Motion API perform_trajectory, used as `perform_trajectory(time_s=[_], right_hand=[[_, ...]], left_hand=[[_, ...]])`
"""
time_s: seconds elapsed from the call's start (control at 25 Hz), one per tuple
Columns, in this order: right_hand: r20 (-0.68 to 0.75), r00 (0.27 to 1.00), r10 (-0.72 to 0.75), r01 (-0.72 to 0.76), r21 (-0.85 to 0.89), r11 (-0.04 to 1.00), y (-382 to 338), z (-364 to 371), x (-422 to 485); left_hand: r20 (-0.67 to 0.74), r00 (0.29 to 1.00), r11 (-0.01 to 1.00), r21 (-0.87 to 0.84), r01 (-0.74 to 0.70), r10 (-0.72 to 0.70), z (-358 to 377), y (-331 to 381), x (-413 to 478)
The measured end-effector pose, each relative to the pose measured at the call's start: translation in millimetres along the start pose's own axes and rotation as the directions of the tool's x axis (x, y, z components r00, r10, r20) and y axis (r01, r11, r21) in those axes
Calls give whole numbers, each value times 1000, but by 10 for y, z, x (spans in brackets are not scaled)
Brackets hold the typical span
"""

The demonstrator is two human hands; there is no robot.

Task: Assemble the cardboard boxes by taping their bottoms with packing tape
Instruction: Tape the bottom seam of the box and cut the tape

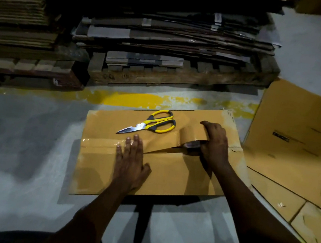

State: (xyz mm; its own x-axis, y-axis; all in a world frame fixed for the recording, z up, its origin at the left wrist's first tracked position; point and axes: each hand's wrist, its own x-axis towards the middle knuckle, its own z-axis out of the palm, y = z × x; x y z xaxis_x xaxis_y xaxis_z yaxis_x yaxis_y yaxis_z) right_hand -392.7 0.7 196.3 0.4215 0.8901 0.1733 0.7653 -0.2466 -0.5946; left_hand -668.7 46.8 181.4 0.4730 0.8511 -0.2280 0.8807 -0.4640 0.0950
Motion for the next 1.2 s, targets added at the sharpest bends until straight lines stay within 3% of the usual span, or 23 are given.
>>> perform_trajectory(time_s=[0.12, 0.24, 0.36, 0.48, 0.56, 0.68, 0.88, 1.0, 1.08, 1.2], right_hand=[[48, 999, -20, 19, 24, 1000, 3, -30, -4], [19, 997, -74, 76, -179, 981, 144, -204, 8], [-90, 995, -48, 17, -316, 949, 365, -293, -75], [-113, 991, 74, -92, -168, 981, 360, -259, -116], [-81, 986, 144, -151, -89, 985, 326, -253, -87], [-22, 986, 164, -165, -86, 983, 345, -261, -74], [53, 983, 175, -170, -87, 982, 319, -221, -44], [-70, 990, 126, -135, -153, 979, 512, -351, -43], [-187, 969, 163, -194, -164, 967, 685, -487, -56], [-237, 940, 247, -264, -45, 963, 824, -515, -76]], left_hand=[[1, 998, 997, 24, -70, 70, 57, 379, 106], [-5, 998, 998, 15, -66, 66, 123, 396, 138], [-8, 997, 997, 24, -72, 73, 127, 354, 116], [15, 998, 998, 37, -58, 58, 49, 492, 138], [30, 991, 989, 61, -135, 133, 22, 710, 178], [31, 975, 975, 29, -219, 219, 59, 1102, 248], [27, 977, 977, 25, -212, 211, 157, 1149, 272], [36, 978, 978, 30, -207, 206, 143, 1137, 276], [29, 979, 978, 33, -204, 203, 149, 1132, 268], [1, 981, 980, 43, -196, 196, 166, 1168, 281]])
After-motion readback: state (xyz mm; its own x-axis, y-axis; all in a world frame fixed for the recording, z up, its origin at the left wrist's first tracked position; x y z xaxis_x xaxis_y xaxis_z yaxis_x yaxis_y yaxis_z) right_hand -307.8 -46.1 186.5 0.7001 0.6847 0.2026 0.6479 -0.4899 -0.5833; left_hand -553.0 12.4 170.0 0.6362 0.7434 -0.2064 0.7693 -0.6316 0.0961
